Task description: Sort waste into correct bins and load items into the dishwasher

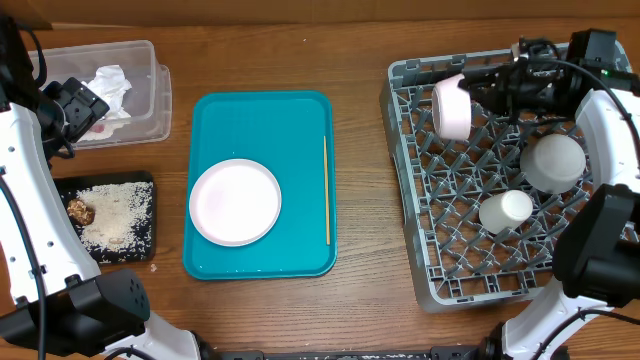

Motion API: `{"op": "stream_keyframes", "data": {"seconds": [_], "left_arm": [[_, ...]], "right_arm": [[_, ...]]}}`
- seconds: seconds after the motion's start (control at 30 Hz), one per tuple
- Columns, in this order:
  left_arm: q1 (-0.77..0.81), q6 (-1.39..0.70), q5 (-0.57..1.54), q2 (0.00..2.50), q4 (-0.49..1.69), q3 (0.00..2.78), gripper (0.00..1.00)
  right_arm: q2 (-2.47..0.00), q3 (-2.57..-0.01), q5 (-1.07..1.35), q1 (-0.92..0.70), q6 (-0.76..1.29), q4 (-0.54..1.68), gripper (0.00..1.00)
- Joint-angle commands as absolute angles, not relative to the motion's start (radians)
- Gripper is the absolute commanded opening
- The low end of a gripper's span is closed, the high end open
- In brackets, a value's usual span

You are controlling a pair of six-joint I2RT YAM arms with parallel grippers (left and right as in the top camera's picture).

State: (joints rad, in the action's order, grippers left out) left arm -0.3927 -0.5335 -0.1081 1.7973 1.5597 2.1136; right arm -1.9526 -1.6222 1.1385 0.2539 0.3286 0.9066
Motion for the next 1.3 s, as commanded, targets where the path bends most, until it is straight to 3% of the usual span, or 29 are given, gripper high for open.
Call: {"op": "stream_keyframes", "data": {"seconds": [0.0,0.4,0.6,1.0,1.27], "left_arm": [[-0.39,-0.55,-0.107,1.806,1.562,2.11,1.0],[-0.39,-0.551,-0.107,1.806,1.562,2.11,1.0],[-0.39,-0.551,-0.107,1.806,1.562,2.11,1.0],[-0.39,-0.55,-0.107,1.806,1.562,2.11,1.0],[-0.39,-0.551,-0.107,1.806,1.562,2.11,1.0]], "right_arm": [[-1.942,-1.599,1.047,0.265,0.379,0.902,0.04],[-1.942,-1.594,1.007,0.381,0.397,0.902,0.04],[-1.942,-1.594,0.845,0.388,0.398,0.925,0.04],[-1.92,-1.755,0.508,0.469,0.421,1.108,0.22],[-1.861,-1.981,0.299,0.465,0.413,1.312,0.24]]}}
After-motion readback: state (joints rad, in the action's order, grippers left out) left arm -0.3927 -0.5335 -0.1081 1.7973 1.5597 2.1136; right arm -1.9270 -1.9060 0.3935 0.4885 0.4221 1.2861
